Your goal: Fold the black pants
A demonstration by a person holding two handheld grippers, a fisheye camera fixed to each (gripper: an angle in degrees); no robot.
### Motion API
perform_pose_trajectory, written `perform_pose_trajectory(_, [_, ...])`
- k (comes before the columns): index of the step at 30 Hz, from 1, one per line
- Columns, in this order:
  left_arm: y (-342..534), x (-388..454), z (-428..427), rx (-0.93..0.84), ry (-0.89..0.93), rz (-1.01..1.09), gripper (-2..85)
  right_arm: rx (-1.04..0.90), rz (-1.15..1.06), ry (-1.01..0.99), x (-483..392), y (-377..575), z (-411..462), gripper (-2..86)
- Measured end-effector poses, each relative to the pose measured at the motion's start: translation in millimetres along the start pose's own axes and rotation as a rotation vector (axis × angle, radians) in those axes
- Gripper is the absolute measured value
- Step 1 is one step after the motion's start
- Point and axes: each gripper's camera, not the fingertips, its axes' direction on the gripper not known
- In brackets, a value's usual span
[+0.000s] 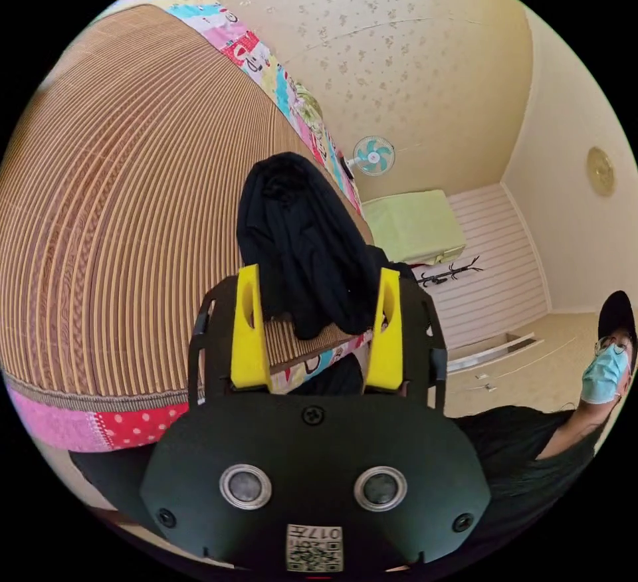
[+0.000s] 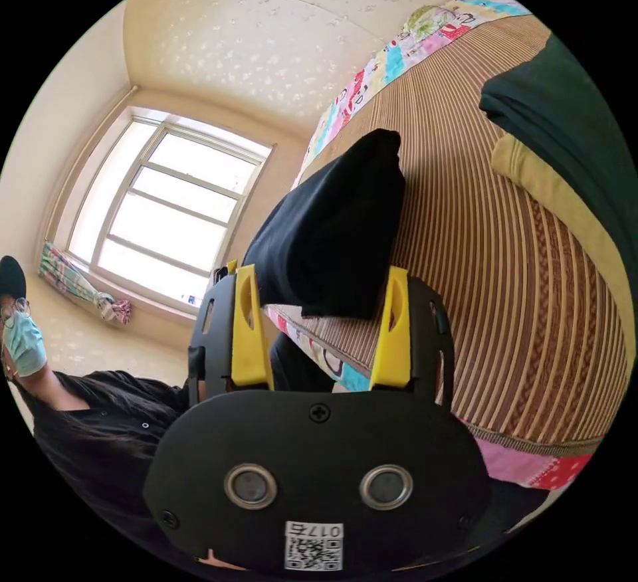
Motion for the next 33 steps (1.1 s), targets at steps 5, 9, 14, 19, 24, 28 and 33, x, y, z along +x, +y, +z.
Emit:
perform_pose_trajectory(5, [-45, -43, 58, -0.185, 0.041, -0.096, 28.0, -0.136, 0.116, -0.150, 33, -36, 83, 27.0])
perform_pose_trajectory(9, [-23, -65, 71, -0.212, 0.223, -0.193, 23.0, -0.102, 0.140, -0.236, 32, -9, 100, 24.0])
perform_pose_trajectory(14, [31, -46, 70, -0.242, 0.379, -0.190, 20.6, -0.093, 0.125, -0.378, 9, 35, 90, 19.8])
perform_pose_trajectory(19, [50, 27, 82, -0.170, 0.420, -0.121, 19.2, -0.033, -0.029, -0.304, -47, 27, 36, 17.9])
perform_pose_trajectory(24, [-1, 129, 150, -0.218, 0.570, 0.103, 20.1, 0.107, -0.228, -0.074, -131, -36, -91, 18.3])
perform_pose_trajectory(28, [-29, 189, 253, -0.322, 0.562, 0.217, 21.2, 0.143, -0.146, 0.225, -147, -70, -155, 18.4])
perform_pose_trajectory(33, [-6, 146, 372, -0.517, 0.356, 0.054, 16.6, 0.023, 0.102, 0.857, -54, -83, -117, 14.6])
